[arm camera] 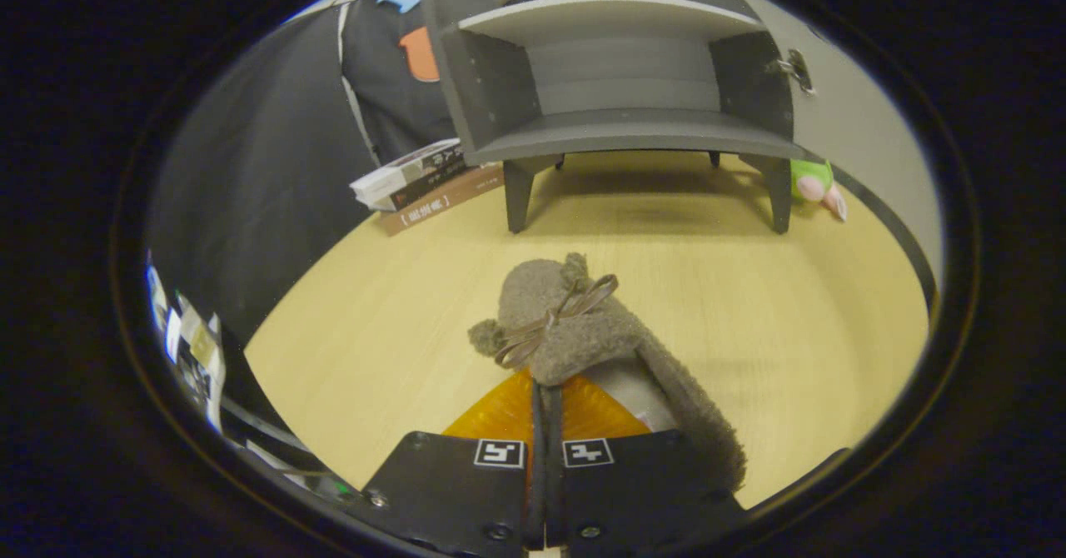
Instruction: Open the shoe cabinet door, grab the shoes and put them into the shoe cabinet, then close the shoe cabinet door.
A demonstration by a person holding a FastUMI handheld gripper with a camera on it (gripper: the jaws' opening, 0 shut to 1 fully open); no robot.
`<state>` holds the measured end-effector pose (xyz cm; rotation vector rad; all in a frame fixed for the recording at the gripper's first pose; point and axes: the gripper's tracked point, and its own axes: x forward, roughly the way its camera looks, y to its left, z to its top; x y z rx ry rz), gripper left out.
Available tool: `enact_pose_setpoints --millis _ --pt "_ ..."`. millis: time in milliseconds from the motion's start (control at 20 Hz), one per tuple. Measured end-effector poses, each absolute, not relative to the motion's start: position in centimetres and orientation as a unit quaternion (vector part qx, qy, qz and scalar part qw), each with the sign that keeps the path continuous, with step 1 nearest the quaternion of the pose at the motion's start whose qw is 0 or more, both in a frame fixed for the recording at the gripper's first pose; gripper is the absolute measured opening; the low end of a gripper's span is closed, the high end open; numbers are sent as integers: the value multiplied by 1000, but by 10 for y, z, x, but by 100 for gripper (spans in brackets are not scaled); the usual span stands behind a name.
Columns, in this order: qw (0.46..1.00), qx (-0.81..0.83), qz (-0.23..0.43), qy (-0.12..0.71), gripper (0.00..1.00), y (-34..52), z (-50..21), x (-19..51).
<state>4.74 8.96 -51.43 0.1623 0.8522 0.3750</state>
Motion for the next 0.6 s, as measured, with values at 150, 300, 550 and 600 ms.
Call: enact_pose_setpoints --millis 150,300,550,600 --pt "910 96 154 373 4 74 -488 62" --pt "916 128 158 347 4 69 -442 64" --pt "946 91 154 272 4 61 -343 96" --pt "950 82 152 262 4 61 -322 103"
